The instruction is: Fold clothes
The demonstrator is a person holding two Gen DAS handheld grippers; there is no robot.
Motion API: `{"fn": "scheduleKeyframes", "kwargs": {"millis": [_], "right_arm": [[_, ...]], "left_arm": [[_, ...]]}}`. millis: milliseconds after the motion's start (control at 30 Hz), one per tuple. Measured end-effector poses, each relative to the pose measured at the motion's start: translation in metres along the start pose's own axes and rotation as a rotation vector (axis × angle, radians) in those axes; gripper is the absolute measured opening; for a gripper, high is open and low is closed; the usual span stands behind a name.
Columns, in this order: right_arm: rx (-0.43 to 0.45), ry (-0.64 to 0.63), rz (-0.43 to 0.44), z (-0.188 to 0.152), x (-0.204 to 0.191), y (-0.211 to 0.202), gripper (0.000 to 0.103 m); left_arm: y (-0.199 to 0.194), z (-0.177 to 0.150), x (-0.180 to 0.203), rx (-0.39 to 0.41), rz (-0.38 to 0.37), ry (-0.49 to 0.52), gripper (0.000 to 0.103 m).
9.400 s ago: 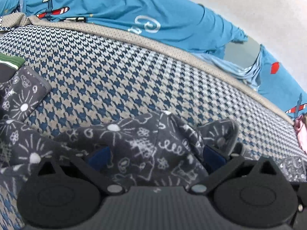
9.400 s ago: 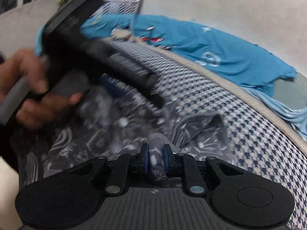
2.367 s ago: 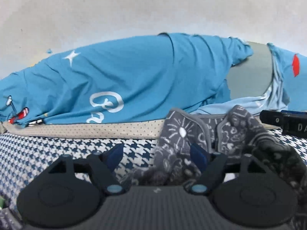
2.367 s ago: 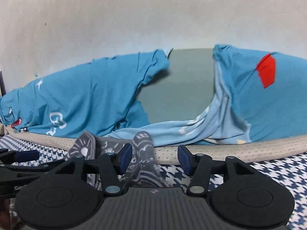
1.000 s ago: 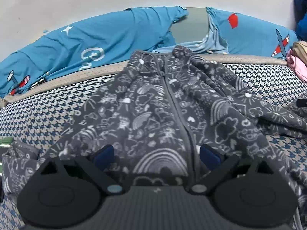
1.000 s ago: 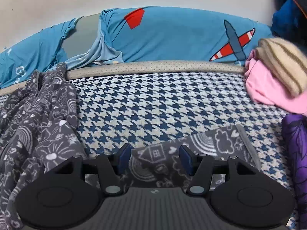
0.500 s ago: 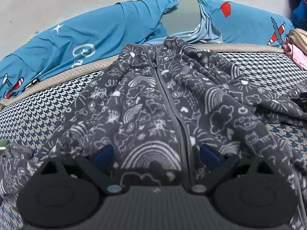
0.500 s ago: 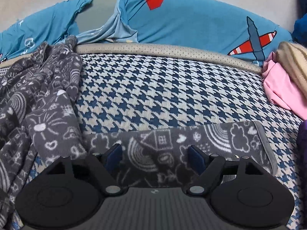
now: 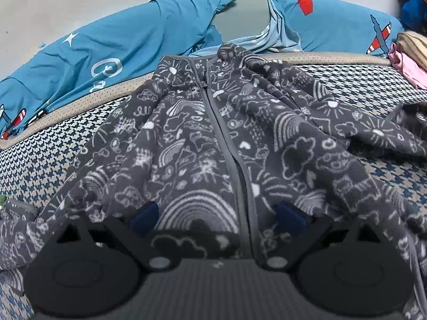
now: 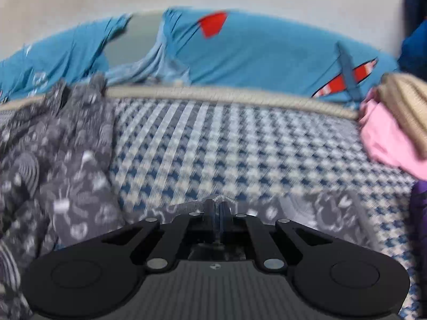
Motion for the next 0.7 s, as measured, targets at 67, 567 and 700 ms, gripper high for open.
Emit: {"fn": "scheduleKeyframes", "kwargs": {"millis": [67, 567, 700], "right_arm": [[0.058, 0.035, -0.075, 0.014, 0.016, -0.007, 0.004], [0.11, 0.116, -0.471, 0.031, 0.093, -0.029, 0.003], [-0.032, 0.118, -0.491, 0.011, 0.1, -0.019, 0.004]], "left_arm": [[0.0, 0.0, 0.001, 0.001, 0.0, -0.002, 0.097], [0.006, 0.0, 0.009, -0.006, -0.032, 0.004, 0.098], [0.009, -0.002, 0.01, -0.019, -0.036, 0.01, 0.099]]}}
Point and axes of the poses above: each gripper's, at about its wrist camera, not at the fingertips, and y roughly the way its jaws point, x to its right, z to its top, the point moved 9 cm from there along y, roughly the way its jaws point, and after that the axes turned 10 degrees about x, right-handed, at the moved point
